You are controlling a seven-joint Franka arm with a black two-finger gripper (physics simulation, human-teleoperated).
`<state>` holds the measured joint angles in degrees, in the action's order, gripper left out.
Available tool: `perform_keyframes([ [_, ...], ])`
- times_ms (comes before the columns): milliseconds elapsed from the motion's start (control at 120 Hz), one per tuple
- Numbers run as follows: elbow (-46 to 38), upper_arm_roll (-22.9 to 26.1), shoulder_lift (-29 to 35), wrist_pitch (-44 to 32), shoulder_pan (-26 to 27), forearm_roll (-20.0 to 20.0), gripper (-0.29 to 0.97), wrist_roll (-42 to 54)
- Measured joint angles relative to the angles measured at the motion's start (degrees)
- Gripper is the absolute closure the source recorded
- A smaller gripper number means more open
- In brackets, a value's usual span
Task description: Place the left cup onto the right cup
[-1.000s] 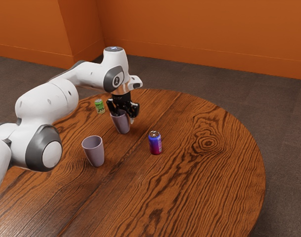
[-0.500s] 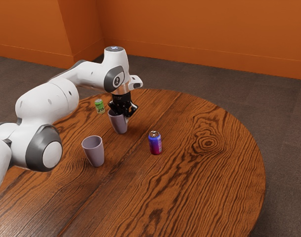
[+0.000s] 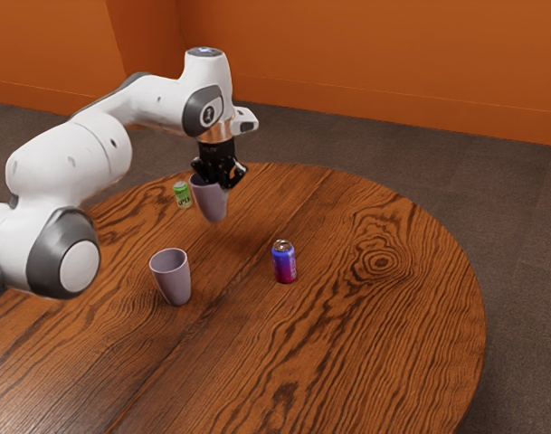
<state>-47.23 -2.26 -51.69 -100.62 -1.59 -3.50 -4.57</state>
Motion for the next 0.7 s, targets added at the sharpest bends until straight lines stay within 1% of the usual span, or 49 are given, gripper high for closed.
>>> perform_keyframes([
  [158, -6.36, 0.01, 6.22, 0.83, 0.88, -0.09, 0.78, -0.17],
  [400, -18.74, 0.09, 14.82, 0.72, 1.32, -0.11, 0.78, -1.00],
  [525, -27.84, 0.20, 19.92, -1.16, 1.55, -0.21, 0.78, -1.83],
  [700, -34.94, 0.24, 25.42, -3.52, 1.85, -1.13, 0.78, -3.44],
])
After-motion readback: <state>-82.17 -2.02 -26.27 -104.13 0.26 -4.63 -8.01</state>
